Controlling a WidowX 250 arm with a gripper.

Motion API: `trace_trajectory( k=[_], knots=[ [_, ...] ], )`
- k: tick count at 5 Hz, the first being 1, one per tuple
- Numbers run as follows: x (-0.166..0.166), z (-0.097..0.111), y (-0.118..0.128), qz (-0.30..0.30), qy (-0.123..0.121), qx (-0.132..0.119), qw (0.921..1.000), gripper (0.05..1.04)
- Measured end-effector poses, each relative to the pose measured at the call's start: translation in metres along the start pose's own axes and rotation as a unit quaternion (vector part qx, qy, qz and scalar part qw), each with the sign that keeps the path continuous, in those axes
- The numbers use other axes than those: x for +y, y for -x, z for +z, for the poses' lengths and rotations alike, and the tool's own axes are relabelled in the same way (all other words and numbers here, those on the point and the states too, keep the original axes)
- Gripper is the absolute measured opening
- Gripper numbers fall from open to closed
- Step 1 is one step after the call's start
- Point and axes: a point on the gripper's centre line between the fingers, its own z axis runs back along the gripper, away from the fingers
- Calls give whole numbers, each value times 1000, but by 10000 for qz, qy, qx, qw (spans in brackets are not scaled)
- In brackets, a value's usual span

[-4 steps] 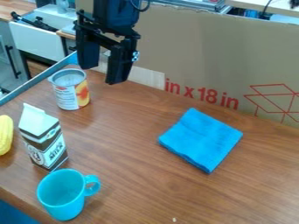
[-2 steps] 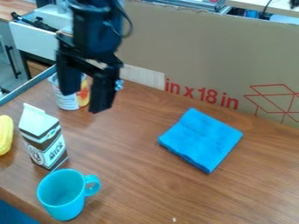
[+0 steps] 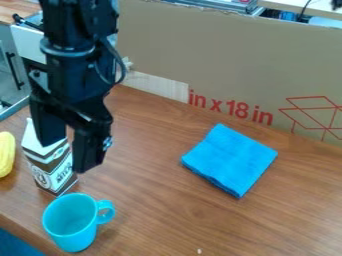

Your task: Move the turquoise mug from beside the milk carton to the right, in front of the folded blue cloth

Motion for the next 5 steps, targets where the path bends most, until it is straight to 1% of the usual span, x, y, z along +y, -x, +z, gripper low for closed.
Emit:
trace_trajectory(
  k=[1, 2, 3, 4, 5],
  knots=[
    [-6, -15, 2, -70, -15, 140, 9999, 1000],
    [-14, -37, 11, -246, -11, 212, 9995, 1000],
    [-22, -52, 10, -538, 154, -45, 9984, 1000],
    [-22, -65, 13, -594, 165, -89, 9981, 1000],
    [-23, -80, 10, -528, 188, -114, 9984, 1000]
  ],
)
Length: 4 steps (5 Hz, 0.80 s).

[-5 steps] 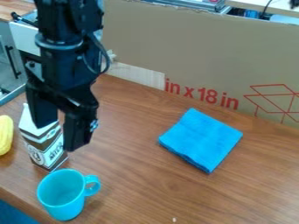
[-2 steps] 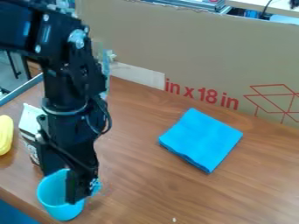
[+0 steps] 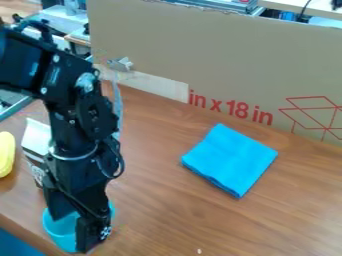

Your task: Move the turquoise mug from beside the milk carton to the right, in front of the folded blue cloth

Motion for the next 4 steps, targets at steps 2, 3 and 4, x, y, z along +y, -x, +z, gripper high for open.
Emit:
trace_trajectory(
  k=[2, 3, 4],
  knots=[
    [-3, -19, -11, -142, 80, -204, 9997, 1000],
    [-4, -27, -12, -160, 87, -215, 9996, 985],
    [-3, -36, -10, -144, 50, -100, 9998, 893]
  ],
)
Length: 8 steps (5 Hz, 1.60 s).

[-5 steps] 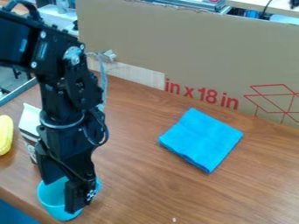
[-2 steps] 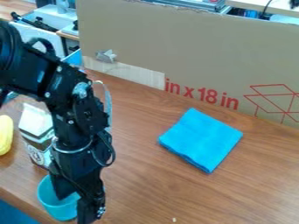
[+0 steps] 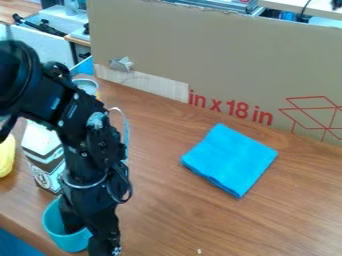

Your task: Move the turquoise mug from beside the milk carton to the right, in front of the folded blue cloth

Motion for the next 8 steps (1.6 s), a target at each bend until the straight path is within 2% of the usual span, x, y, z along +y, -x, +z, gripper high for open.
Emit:
trace_trajectory(
  k=[2, 3, 4, 5, 6, 7, 8],
  knots=[
    [0, 0, 3, -95, -121, 137, 9998, 312],
    [-1, 6, 4, -119, -145, 85, 9998, 146],
    [-20, 36, -9, -673, -272, -361, 9967, 109],
    [-48, 64, -42, -1362, -119, -802, 9874, 108],
    [-87, 78, -76, -1958, 111, -1047, 9750, 108],
    [-121, 63, -105, -2724, 155, -782, 9589, 108],
    [-139, 37, -117, -3206, 28, -392, 9464, 108]
  ],
)
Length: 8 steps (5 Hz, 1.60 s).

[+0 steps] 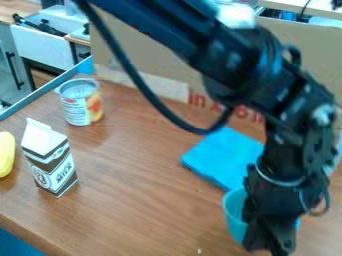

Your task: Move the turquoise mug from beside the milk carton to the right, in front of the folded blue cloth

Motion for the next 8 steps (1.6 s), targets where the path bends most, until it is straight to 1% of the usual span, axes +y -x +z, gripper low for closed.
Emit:
trace_trajectory(
  k=[1, 2, 3, 4, 5, 6, 7, 8],
  knots=[
    [2, -16, -15, -262, 94, -3, 9996, 108],
    [7, -19, -26, -279, 46, -58, 9996, 108],
    [7, -19, -24, -265, -17, -141, 9995, 131],
    [3, -13, -5, 15, -46, -17, 10000, 340],
    [4, 9, 2, 249, -214, -271, 9991, 634],
    [4, 13, 2, 280, -242, -319, 9988, 930],
    [15, 59, 37, 914, -475, -623, 9927, 1008],
    [22, 79, 99, 2134, -419, -556, 9745, 1003]
  ],
)
